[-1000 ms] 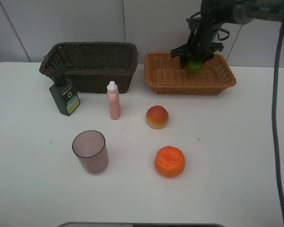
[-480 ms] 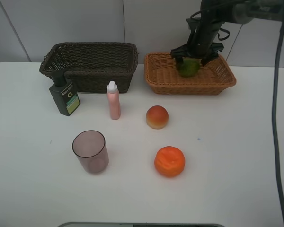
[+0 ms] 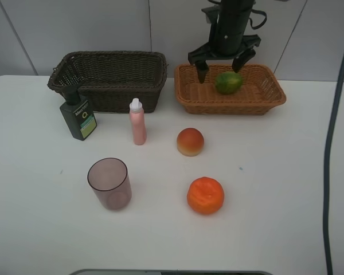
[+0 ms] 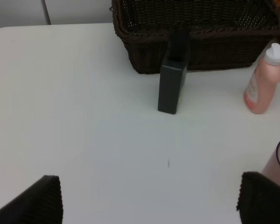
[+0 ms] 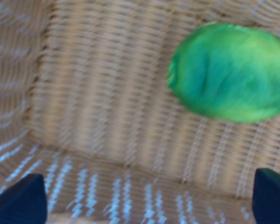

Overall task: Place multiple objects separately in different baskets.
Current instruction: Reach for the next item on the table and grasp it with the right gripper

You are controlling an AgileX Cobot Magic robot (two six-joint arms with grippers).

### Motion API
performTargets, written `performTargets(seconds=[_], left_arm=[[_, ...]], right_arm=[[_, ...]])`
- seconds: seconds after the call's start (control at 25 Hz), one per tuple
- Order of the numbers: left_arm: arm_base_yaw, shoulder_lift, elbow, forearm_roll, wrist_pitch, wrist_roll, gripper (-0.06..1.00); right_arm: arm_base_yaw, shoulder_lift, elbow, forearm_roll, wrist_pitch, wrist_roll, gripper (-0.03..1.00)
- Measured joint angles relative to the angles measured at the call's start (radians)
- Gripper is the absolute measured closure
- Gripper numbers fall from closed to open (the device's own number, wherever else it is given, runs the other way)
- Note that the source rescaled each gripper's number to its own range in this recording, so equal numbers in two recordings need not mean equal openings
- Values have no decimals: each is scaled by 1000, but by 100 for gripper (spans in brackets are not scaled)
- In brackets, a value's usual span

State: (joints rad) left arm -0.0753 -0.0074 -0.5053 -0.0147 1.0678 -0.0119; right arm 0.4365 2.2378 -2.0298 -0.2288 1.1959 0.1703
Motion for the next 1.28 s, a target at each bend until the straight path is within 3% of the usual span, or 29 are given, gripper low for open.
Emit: performTargets(seconds=[0.32,0.72,1.28], left_arm=[[0,0,0,0,0,0,-1],[0,0,0,0,0,0,-1],[0,0,0,0,0,0,-1]], right_arm=[[107,-74,16,44,21,0,3],[157,-122,221,63,4,69,3],[182,-217,644,103,-363,234,3]])
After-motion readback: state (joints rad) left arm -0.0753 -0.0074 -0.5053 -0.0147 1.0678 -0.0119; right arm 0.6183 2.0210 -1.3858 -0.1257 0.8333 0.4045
